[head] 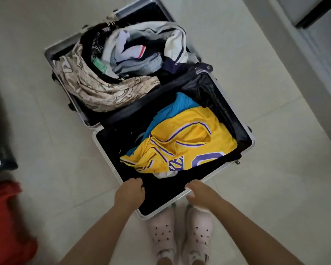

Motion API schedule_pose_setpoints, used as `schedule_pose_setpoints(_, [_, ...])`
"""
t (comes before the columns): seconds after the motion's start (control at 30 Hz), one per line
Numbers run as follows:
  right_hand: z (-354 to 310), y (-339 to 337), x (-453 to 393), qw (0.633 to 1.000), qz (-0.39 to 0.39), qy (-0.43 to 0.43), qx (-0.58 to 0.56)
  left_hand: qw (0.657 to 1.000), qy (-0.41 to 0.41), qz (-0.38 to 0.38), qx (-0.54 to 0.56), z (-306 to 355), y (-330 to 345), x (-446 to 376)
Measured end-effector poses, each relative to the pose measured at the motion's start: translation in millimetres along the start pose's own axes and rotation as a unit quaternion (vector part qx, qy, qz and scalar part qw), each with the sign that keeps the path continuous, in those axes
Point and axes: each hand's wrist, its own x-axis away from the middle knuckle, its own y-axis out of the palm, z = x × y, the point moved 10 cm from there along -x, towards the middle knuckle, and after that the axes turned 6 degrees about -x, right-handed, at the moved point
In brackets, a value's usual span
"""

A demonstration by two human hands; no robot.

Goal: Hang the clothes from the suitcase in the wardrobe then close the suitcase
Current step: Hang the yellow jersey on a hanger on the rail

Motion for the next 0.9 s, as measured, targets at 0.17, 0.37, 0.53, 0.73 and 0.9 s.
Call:
schedule_pose_setpoints(0.17, [-43, -11, -75, 0.991, 0.070, -0.112, 0.013, 0.996, -0.015, 0.014, 0.081, -14, 33, -54])
schedule_pose_setpoints(0.37, [-41, -12, -138, 0.992, 0.101, -0.058, -0.057, 0.985, 0.053, 0.030, 0.164, -8, 51, -98])
schedule_pose_setpoints(0.53, [-22, 4, -151, 0.996, 0.081, 0.002, 0.025, 0.986, 0.069, -0.016, 0.150, -5, 70, -117])
schedule_pose_setpoints(0.73, [-22, 5, -111, 0.987, 0.025, -0.013, -0.160, 0.986, 0.078, 0.079, 0.127, 0, 39, -96])
schedule_pose_setpoints(0.9, [-57, -36, -43, 0.937, 0.014, -0.034, -0.348, 0.983, 0.081, 0.134, 0.096, 11, -11, -49])
